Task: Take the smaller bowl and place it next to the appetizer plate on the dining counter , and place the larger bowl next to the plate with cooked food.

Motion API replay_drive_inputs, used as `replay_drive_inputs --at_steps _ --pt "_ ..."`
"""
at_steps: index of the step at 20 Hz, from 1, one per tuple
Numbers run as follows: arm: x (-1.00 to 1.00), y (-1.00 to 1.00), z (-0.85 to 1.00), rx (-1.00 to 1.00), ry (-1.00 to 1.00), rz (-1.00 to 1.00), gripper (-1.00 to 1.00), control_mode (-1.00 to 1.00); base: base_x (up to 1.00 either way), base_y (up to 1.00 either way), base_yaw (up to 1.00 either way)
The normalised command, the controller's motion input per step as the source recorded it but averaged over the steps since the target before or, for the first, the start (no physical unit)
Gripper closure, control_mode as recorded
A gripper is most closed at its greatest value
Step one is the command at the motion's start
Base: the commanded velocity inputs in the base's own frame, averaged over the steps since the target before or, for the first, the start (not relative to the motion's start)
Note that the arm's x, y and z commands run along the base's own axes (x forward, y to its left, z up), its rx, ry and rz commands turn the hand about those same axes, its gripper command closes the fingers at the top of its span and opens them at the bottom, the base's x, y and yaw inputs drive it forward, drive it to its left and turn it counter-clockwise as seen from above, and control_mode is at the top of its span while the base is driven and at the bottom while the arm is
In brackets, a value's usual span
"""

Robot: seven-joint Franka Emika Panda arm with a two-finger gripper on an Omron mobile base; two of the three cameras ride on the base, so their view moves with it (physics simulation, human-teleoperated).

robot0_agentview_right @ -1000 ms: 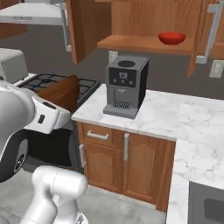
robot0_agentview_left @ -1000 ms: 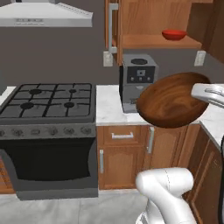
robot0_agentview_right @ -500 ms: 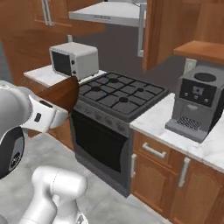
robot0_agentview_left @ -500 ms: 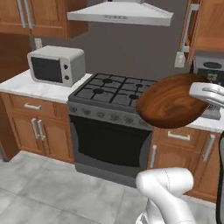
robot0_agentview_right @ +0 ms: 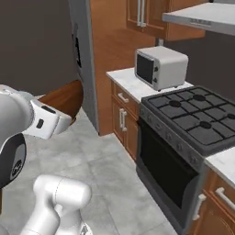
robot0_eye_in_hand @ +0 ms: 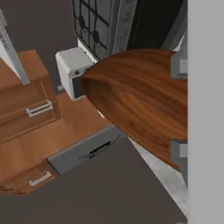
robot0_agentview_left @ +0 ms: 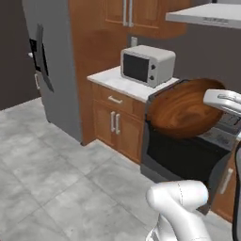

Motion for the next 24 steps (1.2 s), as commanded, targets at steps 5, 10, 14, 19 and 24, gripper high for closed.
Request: replay_drive_inputs --at_steps 5,10,14,19,24 --pt "0.00 0.00 0.00 0.00 0.00 0.00 1.00 1.00 -0.21 0.40 0.64" --pt "0.00 0.00 0.00 0.00 0.00 0.00 1.00 1.00 0.23 0.28 0.53" --pt "0.00 0.00 0.00 0.00 0.00 0.00 1.00 1.00 1.00 0.00 0.35" --pt "0.00 0.00 0.00 0.00 0.00 0.00 1.00 1.00 1.00 -0.08 0.18" --pt "0.00 0.00 0.00 0.00 0.00 0.00 1.00 1.00 1.00 -0.20 0.09"
